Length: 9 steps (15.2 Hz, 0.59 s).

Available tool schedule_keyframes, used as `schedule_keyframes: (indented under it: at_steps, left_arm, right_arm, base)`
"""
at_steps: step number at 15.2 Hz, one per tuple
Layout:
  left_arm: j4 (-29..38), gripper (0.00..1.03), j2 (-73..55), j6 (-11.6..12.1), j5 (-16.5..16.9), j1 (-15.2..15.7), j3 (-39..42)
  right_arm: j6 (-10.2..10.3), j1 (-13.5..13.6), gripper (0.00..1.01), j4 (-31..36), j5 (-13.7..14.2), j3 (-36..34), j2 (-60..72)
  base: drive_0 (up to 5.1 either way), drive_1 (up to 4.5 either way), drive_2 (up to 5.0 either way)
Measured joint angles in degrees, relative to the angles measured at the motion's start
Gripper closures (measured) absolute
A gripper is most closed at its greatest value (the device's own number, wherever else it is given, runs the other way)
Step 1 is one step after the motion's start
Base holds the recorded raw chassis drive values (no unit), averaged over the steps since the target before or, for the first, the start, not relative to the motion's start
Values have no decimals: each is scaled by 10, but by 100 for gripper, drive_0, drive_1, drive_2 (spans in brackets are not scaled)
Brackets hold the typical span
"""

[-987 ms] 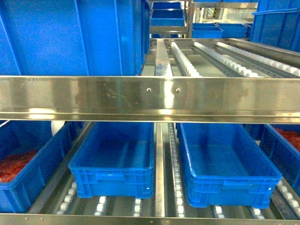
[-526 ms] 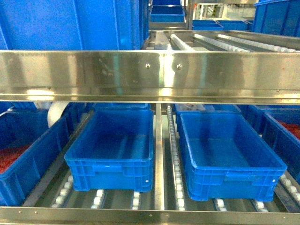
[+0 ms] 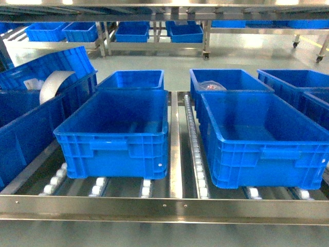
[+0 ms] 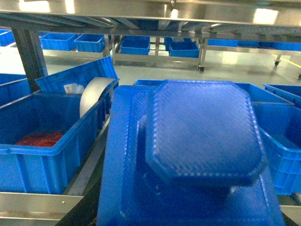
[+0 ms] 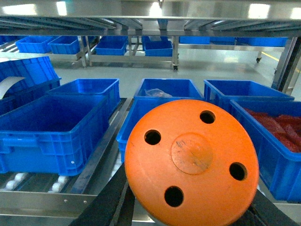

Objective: Sort blue parts and orange caps into right shelf containers

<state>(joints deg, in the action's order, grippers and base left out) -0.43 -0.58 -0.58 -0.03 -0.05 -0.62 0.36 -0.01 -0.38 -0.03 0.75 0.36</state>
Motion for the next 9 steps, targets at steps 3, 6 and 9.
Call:
schedule_keyframes:
  at_steps: [3, 6, 9]
  left_arm:
    - [0, 60, 0, 0, 0, 0, 0]
    - [0, 60, 0, 0, 0, 0, 0]
    - [1, 60, 0, 0, 1, 0, 0]
  right_arm:
    - [0, 0, 59, 0, 0, 0, 0]
    - [0, 0, 59, 0, 0, 0, 0]
    - [0, 0, 59, 1, 0, 0, 0]
  base:
    - [0, 0, 0]
    - [0, 0, 0]
    - [0, 0, 0]
